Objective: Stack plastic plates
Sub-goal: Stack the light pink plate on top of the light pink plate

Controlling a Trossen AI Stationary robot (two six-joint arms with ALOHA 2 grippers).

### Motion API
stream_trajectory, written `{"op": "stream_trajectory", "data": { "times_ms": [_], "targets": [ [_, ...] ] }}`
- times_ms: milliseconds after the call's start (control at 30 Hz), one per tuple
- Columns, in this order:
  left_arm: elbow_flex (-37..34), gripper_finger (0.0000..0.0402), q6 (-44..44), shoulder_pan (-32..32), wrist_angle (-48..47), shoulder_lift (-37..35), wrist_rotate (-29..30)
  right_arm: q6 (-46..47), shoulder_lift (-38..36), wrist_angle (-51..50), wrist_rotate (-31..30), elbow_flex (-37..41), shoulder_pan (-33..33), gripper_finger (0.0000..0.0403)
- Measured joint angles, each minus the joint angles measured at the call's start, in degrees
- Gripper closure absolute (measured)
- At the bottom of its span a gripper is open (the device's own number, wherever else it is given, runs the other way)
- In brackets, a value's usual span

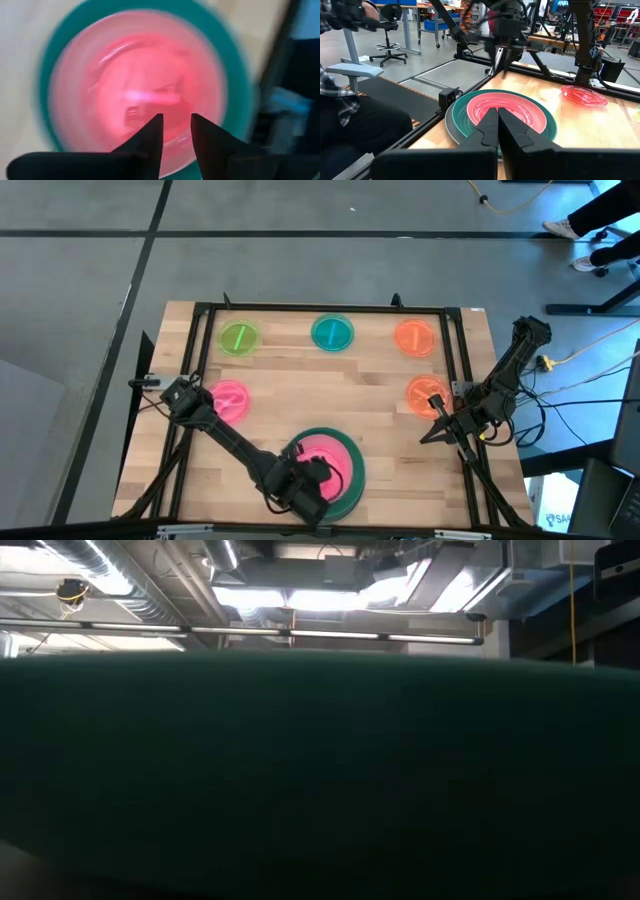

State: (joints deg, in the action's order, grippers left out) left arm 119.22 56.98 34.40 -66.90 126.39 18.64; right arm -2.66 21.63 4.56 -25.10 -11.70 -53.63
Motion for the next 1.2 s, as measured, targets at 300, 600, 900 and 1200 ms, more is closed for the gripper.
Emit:
{"op": "stream_trajectory", "data": {
  "times_ms": [300, 600, 900, 1200],
  "targets": [
    [-0.11, 0.0310, 16.45, 3.08, -22.99, -4.26, 8.48, 0.02, 0.00, -0.02, 0.00, 0.00, 0.00, 0.0401],
    [-1.18, 0.0310, 19.03, 4.21, -22.94, -12.45, 16.84, 0.15, 0.00, -0.02, 0.02, 0.00, 0.00, 0.0401],
    [-21.85, 0.0310, 24.59, -0.13, -22.33, -22.35, 13.51, 1.05, 0.00, -0.02, 0.02, 0.00, 0.00, 0.0400],
    [-46.51, 0.0310, 27.12, -4.71, -11.71, -38.39, 8.22, 0.92, 0.00, -0.11, 0.00, -0.02, 0.02, 0.0400]
  ]
}}
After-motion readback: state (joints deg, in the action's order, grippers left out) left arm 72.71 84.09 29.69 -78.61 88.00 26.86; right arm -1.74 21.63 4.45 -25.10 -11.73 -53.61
